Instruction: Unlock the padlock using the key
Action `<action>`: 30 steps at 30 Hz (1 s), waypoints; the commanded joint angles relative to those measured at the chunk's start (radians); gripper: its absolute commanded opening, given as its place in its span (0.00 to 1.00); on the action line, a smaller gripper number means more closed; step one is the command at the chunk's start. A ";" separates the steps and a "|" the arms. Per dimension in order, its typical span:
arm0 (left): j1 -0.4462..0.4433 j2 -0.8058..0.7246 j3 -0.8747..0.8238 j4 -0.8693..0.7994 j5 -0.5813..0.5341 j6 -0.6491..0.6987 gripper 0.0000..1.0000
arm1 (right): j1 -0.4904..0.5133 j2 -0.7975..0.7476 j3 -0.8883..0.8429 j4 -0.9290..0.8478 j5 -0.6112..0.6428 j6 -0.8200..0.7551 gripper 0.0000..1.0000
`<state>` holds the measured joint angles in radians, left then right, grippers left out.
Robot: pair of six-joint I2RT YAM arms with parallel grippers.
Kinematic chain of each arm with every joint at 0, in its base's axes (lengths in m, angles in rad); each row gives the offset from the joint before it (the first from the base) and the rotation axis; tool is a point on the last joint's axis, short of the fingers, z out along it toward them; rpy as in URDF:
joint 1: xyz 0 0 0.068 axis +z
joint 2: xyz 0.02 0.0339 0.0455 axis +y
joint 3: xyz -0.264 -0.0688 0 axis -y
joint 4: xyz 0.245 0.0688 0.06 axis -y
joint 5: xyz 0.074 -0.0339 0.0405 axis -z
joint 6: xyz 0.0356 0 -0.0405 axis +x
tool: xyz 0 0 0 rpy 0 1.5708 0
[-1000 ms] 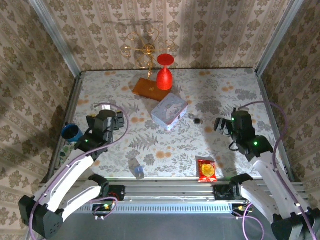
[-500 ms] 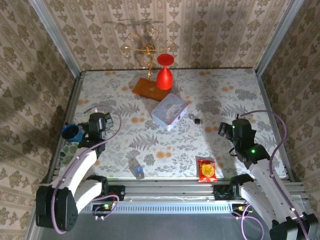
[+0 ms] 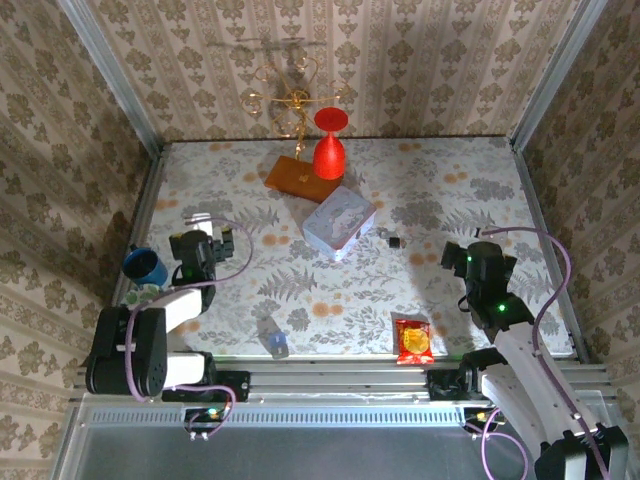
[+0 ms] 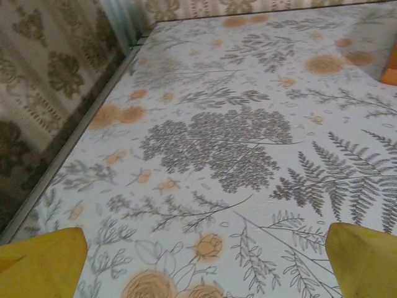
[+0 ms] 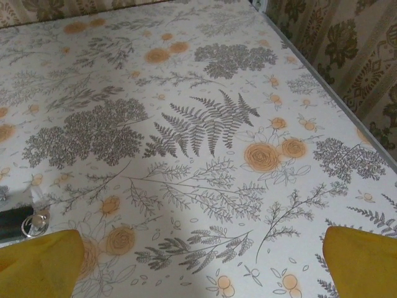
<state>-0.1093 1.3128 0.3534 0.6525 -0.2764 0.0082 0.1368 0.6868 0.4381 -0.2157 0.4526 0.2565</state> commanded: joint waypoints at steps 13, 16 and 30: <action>0.151 0.248 -0.022 0.388 0.430 0.037 1.00 | -0.035 0.018 -0.135 0.315 -0.036 -0.063 1.00; 0.164 0.247 0.015 0.326 0.497 0.044 1.00 | -0.036 0.041 -0.163 0.380 -0.051 -0.077 1.00; 0.142 0.244 0.026 0.297 0.399 0.040 1.00 | -0.099 0.300 -0.226 0.774 -0.180 -0.120 1.00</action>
<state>0.0380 1.5608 0.3553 0.9657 0.1406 0.0570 0.0494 0.9577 0.2176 0.4171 0.3161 0.1513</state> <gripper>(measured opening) 0.999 0.999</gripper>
